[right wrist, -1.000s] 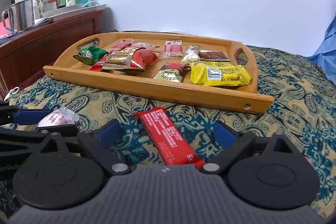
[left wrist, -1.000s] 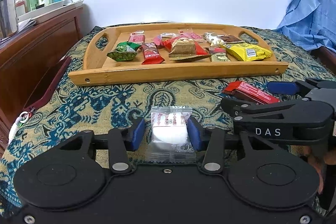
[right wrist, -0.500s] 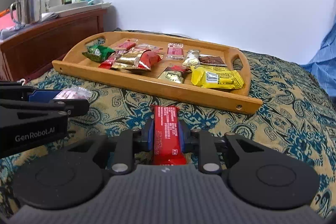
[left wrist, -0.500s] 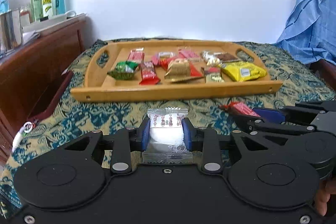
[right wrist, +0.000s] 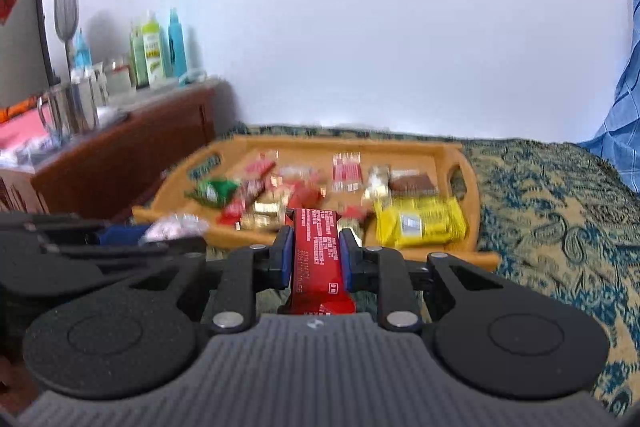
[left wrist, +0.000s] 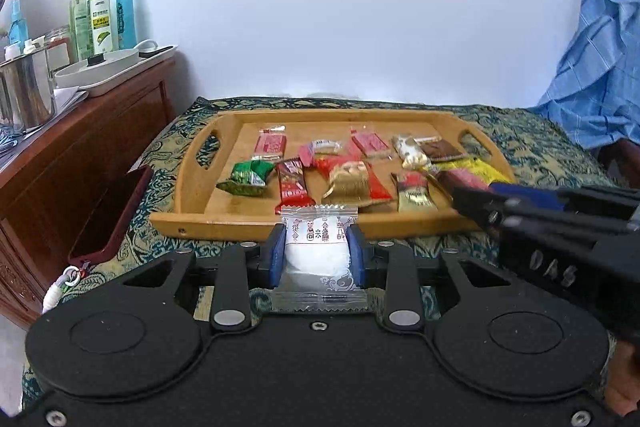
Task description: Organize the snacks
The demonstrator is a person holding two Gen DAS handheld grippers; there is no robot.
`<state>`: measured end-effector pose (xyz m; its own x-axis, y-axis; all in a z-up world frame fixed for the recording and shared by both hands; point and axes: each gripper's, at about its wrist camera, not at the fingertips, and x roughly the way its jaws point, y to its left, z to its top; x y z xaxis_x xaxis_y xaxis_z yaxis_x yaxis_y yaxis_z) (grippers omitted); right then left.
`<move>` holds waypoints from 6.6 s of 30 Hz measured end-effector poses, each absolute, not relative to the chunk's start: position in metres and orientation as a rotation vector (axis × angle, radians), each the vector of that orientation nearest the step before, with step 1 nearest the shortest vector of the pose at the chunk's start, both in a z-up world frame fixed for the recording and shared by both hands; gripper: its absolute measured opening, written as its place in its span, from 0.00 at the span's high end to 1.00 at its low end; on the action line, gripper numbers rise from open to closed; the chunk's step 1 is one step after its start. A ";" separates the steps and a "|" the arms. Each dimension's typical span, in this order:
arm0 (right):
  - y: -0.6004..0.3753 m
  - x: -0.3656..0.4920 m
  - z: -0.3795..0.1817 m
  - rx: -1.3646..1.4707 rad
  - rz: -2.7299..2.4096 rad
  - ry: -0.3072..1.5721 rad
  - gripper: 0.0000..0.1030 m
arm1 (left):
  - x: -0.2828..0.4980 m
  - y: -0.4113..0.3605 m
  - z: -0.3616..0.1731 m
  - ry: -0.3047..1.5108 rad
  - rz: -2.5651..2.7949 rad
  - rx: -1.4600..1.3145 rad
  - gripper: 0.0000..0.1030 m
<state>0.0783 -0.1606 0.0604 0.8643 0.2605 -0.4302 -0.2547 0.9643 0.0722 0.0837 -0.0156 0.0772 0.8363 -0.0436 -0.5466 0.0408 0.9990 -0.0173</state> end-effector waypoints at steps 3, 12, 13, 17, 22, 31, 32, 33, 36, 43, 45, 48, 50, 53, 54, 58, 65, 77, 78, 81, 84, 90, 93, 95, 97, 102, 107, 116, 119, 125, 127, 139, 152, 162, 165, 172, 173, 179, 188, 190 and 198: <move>-0.163 0.085 0.074 0.026 0.266 0.420 0.73 | 0.092 -0.013 0.084 0.576 -0.034 -0.012 0.70; -0.177 0.120 0.112 0.080 0.253 0.349 0.73 | 0.133 0.009 0.112 0.567 -0.015 -0.063 0.71; -0.179 0.124 0.114 0.084 0.251 0.345 0.73 | 0.140 0.012 0.115 0.566 -0.012 -0.062 0.71; -0.187 0.146 0.119 0.123 0.238 0.353 0.73 | 0.165 0.023 0.124 0.568 -0.007 -0.091 0.71; -0.199 0.176 0.121 0.192 0.214 0.380 0.73 | 0.202 0.031 0.129 0.588 -0.020 -0.108 0.71; -0.203 0.233 0.102 0.287 0.196 0.465 0.73 | 0.261 0.026 0.115 0.641 -0.034 -0.121 0.71; -0.202 0.239 0.099 0.292 0.197 0.476 0.73 | 0.267 0.024 0.113 0.645 -0.033 -0.114 0.71; -0.201 0.243 0.096 0.296 0.197 0.485 0.73 | 0.273 0.023 0.110 0.648 -0.031 -0.109 0.71; -0.199 0.260 0.087 0.295 0.194 0.511 0.73 | 0.290 0.020 0.100 0.664 -0.031 -0.106 0.71; -0.192 0.294 0.065 0.294 0.205 0.581 0.73 | 0.321 0.013 0.074 0.692 -0.018 -0.087 0.70; -0.188 0.301 0.060 0.282 0.203 0.590 0.73 | 0.329 0.011 0.068 0.699 -0.022 -0.096 0.70; -0.185 0.312 0.053 0.287 0.203 0.600 0.73 | 0.338 0.008 0.061 0.705 -0.028 -0.095 0.70; -0.183 0.318 0.050 0.305 0.205 0.608 0.73 | 0.343 0.004 0.057 0.710 -0.030 -0.089 0.70; -0.179 0.325 0.043 0.305 0.207 0.620 0.73 | 0.351 0.001 0.050 0.719 -0.031 -0.080 0.70; -0.177 0.326 0.041 0.300 0.205 0.622 0.73 | 0.354 0.000 0.048 0.721 -0.029 -0.079 0.70; -0.175 0.334 0.033 0.305 0.195 0.638 0.73 | 0.360 -0.001 0.040 0.737 -0.026 -0.074 0.70; -0.175 0.340 0.027 0.300 0.171 0.654 0.73 | 0.366 0.001 0.028 0.760 -0.016 -0.062 0.70; -0.177 0.346 0.019 0.318 0.167 0.687 0.73 | 0.367 0.001 0.025 0.743 -0.018 -0.044 0.70; -0.177 0.346 0.018 0.321 0.168 0.690 0.73 | 0.367 0.001 0.025 0.744 -0.018 -0.045 0.70; -0.178 0.347 0.018 0.329 0.168 0.696 0.73 | 0.368 0.002 0.026 0.750 -0.021 -0.048 0.70; -0.178 0.348 0.017 0.336 0.169 0.700 0.72 | 0.368 0.003 0.026 0.753 -0.022 -0.049 0.70; -0.180 0.348 0.016 0.347 0.172 0.698 0.63 | 0.368 0.003 0.027 0.758 -0.004 -0.058 0.64; -0.181 0.347 0.017 0.349 0.175 0.691 0.63 | 0.366 0.005 0.029 0.750 -0.004 -0.073 0.60; -0.182 0.346 0.018 0.346 0.174 0.687 0.61 | 0.364 0.004 0.030 0.750 -0.002 -0.064 0.59; -0.182 0.345 0.020 0.341 0.174 0.681 0.58 | 0.362 0.004 0.032 0.746 -0.003 -0.052 0.57; -0.184 0.339 0.031 0.323 0.171 0.659 0.46 | 0.354 0.005 0.041 0.733 0.001 -0.055 0.47; -0.191 0.327 0.048 0.290 0.157 0.629 0.36 | 0.338 0.008 0.058 0.715 -0.002 -0.074 0.34; -0.200 0.286 0.076 0.219 0.128 0.571 0.15 | 0.294 0.007 0.090 0.680 0.002 -0.049 0.18; -0.201 0.271 0.084 0.218 0.135 0.562 0.11 | 0.277 0.005 0.099 0.675 0.005 -0.030 0.16; -0.197 0.238 0.093 0.186 0.137 0.543 0.07 | 0.243 0.003 0.110 0.669 0.010 -0.022 0.16; -0.195 0.227 0.095 0.178 0.141 0.537 0.07 | 0.232 0.003 0.112 0.667 0.012 -0.024 0.16; -0.194 0.152 0.082 0.177 0.088 0.465 0.00 | 0.159 0.001 0.105 0.665 0.001 -0.019 0.11; -0.178 0.074 0.035 0.061 0.080 0.454 0.00 | 0.092 -0.002 0.061 0.686 0.016 -0.002 0.10; -0.177 0.043 0.008 0.027 0.055 0.471 0.00 | 0.065 -0.004 0.036 0.682 0.003 0.017 0.09; -0.177 0.041 0.000 0.011 0.042 0.479 0.00 | 0.064 -0.004 0.028 0.684 0.007 0.023 0.09; -0.173 0.046 -0.018 -0.041 0.007 0.508 0.00 | 0.069 -0.001 0.013 0.697 0.005 -0.004 0.06; -0.173 0.047 -0.020 -0.043 0.003 0.514 0.00 | 0.070 0.000 0.012 0.696 0.003 -0.013 0.05; -0.172 0.050 -0.023 -0.046 0.004 0.517 0.00 | 0.073 0.005 0.008 0.694 -0.005 -0.042 0.00; -0.170 0.052 -0.024 -0.059 0.007 0.522 0.00 | 0.072 0.008 0.004 0.668 -0.028 -0.038 0.00; -0.170 0.052 -0.024 -0.059 0.007 0.521 0.00 | 0.072 0.008 0.003 0.666 -0.029 -0.040 0.00; -0.170 0.052 -0.024 -0.060 0.007 0.521 0.00 | 0.071 0.007 0.003 0.663 -0.027 -0.039 0.00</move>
